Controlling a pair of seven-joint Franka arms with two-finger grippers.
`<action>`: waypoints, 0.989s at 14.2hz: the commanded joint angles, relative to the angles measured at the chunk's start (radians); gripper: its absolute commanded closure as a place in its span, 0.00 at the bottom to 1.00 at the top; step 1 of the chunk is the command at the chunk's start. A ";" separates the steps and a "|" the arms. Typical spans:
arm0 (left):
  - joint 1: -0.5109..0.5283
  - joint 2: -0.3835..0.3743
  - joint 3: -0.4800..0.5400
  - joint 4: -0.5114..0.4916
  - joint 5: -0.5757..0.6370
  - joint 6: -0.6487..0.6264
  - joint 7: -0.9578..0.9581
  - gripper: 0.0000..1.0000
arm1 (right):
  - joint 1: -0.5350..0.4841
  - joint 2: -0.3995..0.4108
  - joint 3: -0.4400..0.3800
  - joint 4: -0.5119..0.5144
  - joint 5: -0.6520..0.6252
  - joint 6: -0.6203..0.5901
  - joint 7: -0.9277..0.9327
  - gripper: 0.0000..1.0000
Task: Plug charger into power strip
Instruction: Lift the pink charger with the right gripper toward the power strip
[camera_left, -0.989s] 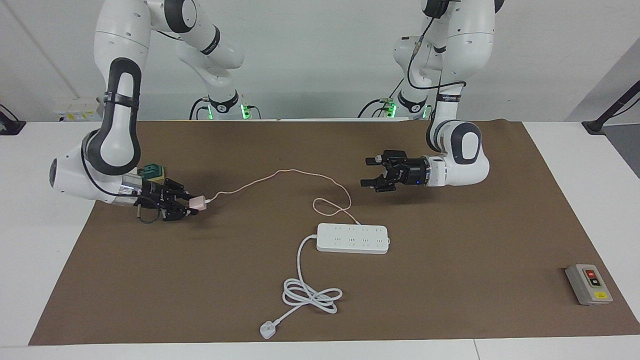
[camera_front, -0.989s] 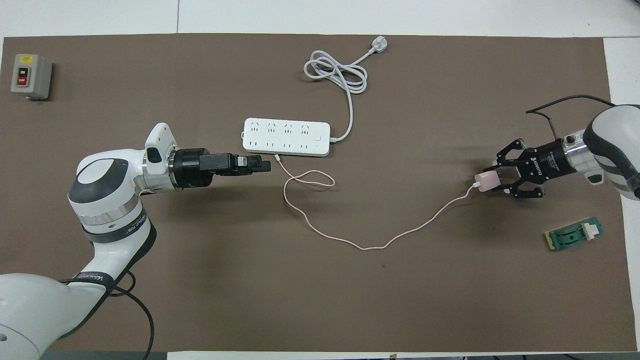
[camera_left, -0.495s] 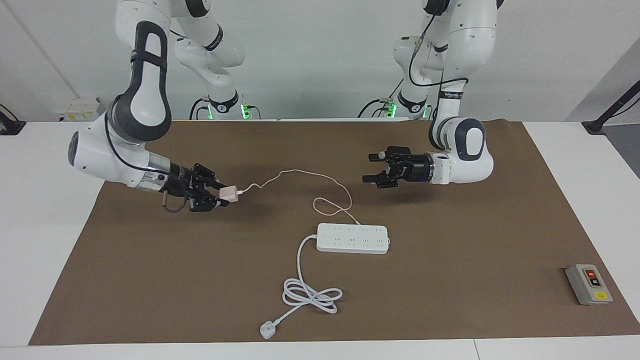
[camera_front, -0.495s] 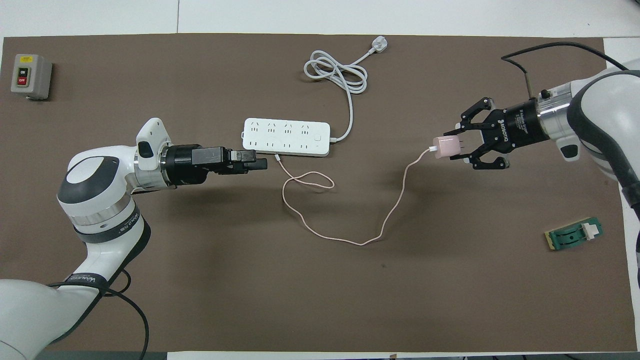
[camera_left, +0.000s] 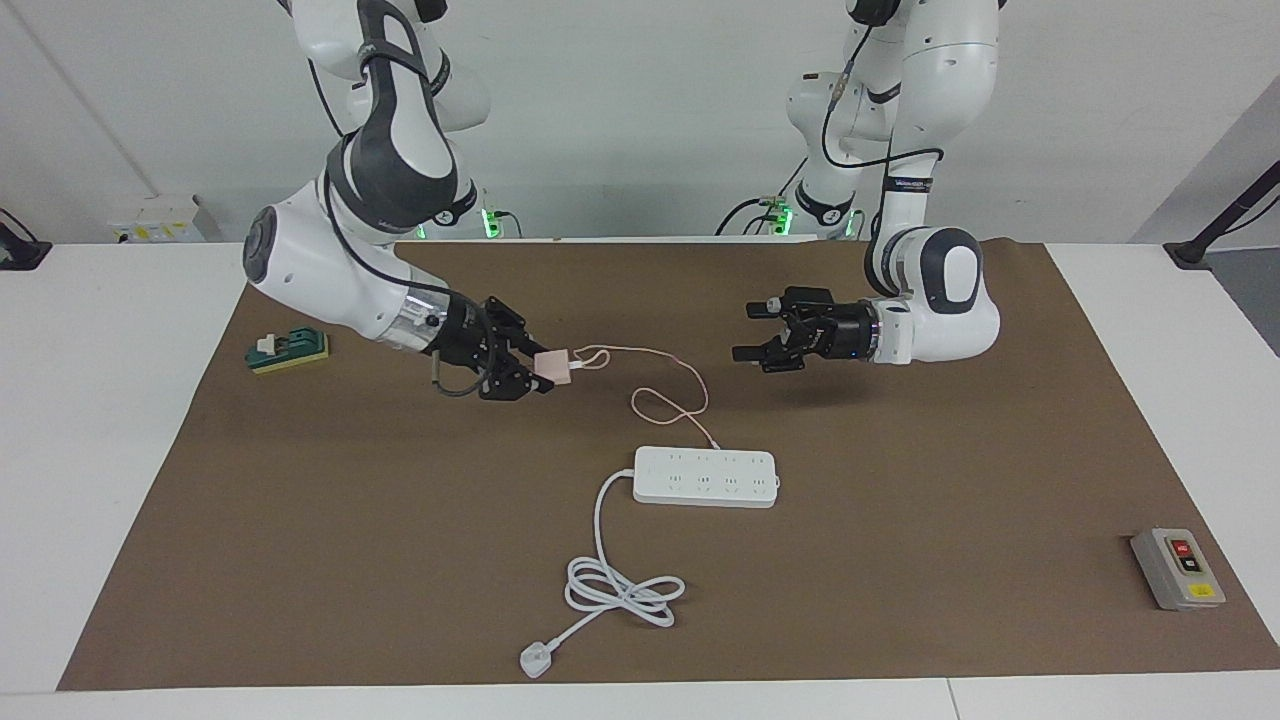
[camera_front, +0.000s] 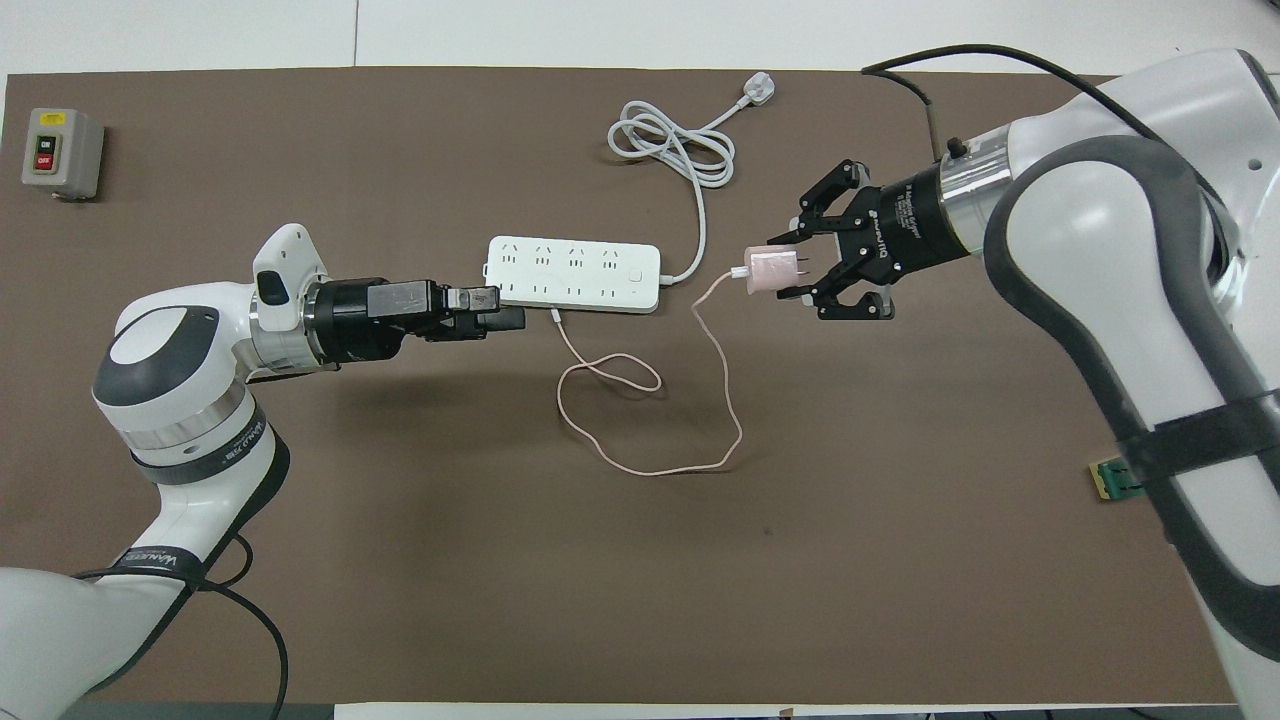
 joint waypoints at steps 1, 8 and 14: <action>-0.020 -0.019 0.019 -0.011 -0.014 0.005 -0.016 0.00 | 0.087 0.019 -0.005 0.043 0.014 0.061 0.094 1.00; -0.011 -0.057 0.027 -0.022 -0.011 -0.004 -0.040 0.00 | 0.214 0.032 -0.005 0.049 0.078 0.259 0.164 1.00; -0.008 -0.082 0.033 -0.025 -0.011 -0.007 -0.109 0.00 | 0.259 0.113 -0.005 0.113 0.121 0.298 0.189 1.00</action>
